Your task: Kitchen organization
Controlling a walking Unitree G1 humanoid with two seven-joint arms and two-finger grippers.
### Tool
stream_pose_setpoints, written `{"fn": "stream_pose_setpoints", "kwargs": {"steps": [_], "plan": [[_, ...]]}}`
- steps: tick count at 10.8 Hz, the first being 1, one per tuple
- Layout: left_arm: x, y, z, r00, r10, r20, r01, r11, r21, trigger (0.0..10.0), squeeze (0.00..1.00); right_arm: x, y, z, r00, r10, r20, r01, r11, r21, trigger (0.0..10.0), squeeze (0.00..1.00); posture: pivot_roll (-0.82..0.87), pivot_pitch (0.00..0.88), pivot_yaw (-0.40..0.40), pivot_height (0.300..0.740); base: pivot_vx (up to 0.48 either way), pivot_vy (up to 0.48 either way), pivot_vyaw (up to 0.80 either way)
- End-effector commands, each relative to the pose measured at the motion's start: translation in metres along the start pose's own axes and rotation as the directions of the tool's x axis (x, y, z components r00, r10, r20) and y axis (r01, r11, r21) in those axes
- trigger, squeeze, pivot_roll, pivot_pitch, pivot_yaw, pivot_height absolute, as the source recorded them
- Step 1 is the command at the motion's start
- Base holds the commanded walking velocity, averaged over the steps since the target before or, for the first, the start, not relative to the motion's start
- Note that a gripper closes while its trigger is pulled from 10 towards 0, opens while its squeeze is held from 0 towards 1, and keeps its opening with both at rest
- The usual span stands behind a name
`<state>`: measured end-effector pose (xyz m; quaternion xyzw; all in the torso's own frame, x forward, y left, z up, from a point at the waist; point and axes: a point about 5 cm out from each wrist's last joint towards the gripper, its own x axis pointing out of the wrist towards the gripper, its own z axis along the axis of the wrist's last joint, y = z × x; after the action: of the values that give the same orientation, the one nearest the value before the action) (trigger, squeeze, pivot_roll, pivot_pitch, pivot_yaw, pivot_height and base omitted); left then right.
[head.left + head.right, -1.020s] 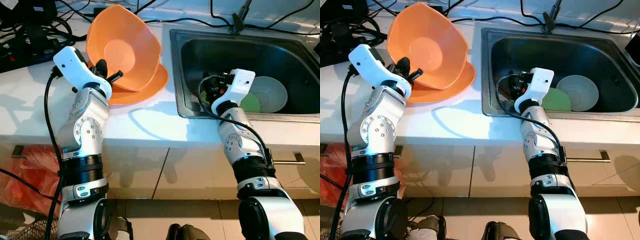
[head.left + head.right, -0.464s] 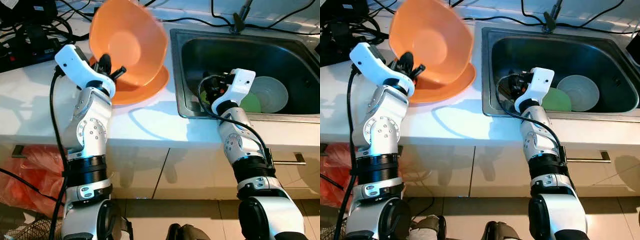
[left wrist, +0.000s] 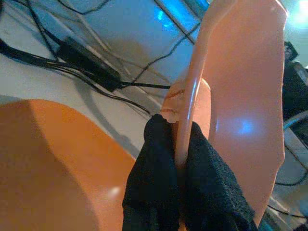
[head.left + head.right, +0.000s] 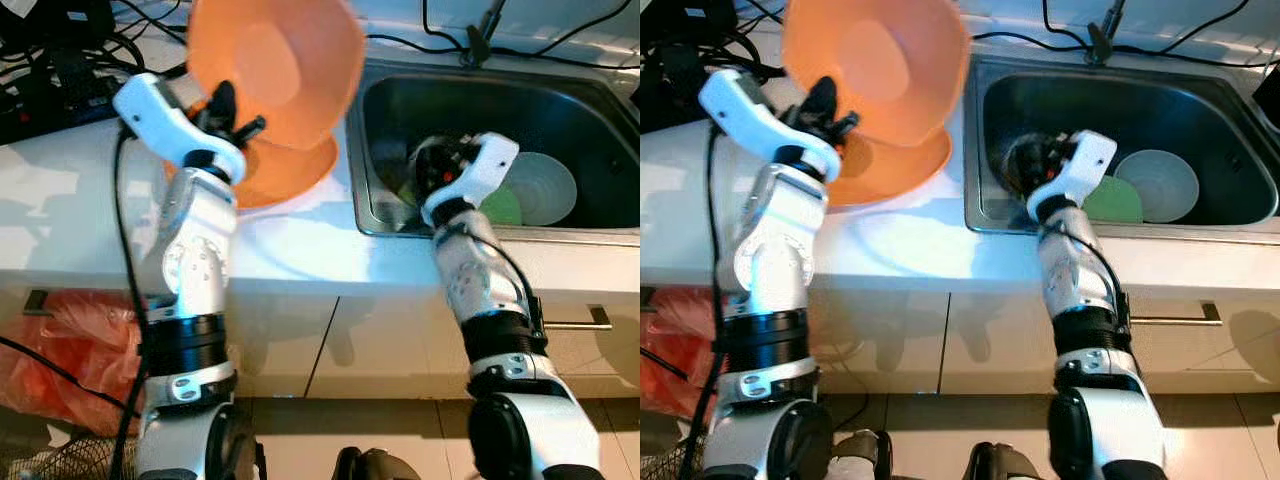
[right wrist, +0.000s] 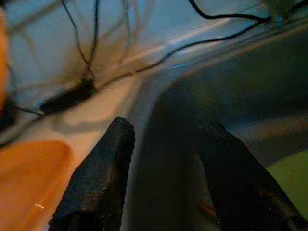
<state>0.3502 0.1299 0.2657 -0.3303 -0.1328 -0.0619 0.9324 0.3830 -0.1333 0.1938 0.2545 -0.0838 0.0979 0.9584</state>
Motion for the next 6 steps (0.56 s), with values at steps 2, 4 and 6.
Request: {"fn": "stream_pose_setpoints", "kwargs": {"steps": [2,4,6], "plan": [[0.001,-0.022,0.006,0.993,-0.106,0.043,0.107,0.994,-0.007,10.0,0.0,0.005,0.01,0.02,0.997,0.05,0.059,-0.061,0.976,0.209,10.0,0.0,0.09,0.146,-0.073,0.723,0.0,0.0,0.0],[0.001,-0.024,0.005,0.992,-0.116,0.038,0.117,0.993,-0.009,10.0,0.0,0.003,0.022,0.022,0.986,0.15,0.071,-0.166,0.923,0.346,10.0,0.0,0.09,0.146,-0.073,0.723,0.0,0.0,0.0],[0.001,-0.026,0.002,0.991,-0.128,0.028,0.128,0.992,-0.011,10.0,0.0,0.0,0.027,0.023,0.975,0.209,0.072,-0.221,0.905,0.363,10.0,0.0,0.09,0.148,-0.072,0.723,0.0,0.0,0.0]]}}
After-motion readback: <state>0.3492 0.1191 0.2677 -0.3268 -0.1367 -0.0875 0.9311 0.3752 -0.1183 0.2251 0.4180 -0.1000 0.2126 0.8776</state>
